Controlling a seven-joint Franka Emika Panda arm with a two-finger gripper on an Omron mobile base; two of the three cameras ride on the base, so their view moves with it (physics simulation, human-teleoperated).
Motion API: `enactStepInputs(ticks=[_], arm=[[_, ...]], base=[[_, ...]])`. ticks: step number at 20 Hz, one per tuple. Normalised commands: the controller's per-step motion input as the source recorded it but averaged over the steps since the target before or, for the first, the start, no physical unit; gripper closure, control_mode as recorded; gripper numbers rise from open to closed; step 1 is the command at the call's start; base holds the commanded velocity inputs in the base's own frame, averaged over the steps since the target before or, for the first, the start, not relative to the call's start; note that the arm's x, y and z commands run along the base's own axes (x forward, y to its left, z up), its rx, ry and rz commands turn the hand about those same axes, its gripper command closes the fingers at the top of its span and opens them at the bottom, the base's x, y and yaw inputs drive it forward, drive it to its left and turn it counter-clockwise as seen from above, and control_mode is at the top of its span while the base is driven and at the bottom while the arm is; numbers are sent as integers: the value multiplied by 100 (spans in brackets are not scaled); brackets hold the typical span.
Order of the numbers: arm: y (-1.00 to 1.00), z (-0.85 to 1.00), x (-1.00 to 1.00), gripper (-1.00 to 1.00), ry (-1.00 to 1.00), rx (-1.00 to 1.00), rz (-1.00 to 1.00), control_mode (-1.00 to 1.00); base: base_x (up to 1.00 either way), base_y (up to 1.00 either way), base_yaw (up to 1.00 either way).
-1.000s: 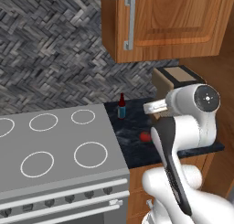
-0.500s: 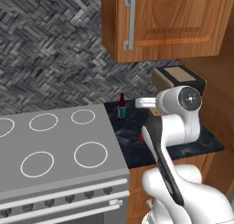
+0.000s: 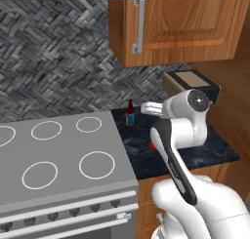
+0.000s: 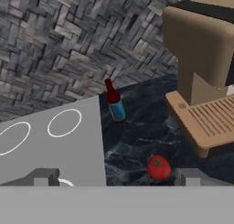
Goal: Place the beers on the top shelf of the fridge to keep them out of children's reach, and place the tomato on lower shelves for easy access.
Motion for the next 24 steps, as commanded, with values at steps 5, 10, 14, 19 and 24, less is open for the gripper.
enactStepInputs(ticks=[5, 10, 14, 19, 24], arm=[[10, -8, 33, -100, 9, 1, 0, -100], [2, -12, 38, -100, 4, 0, 0, -100], [2, -23, 39, -100, 1, 0, 0, -100], [3, -29, 38, -100, 0, 0, 0, -100], [3, -27, 42, -100, 0, 0, 0, -100]], base=[[0, 0, 0], [0, 0, 0], [0, 0, 0], [0, 0, 0], [0, 0, 0]])
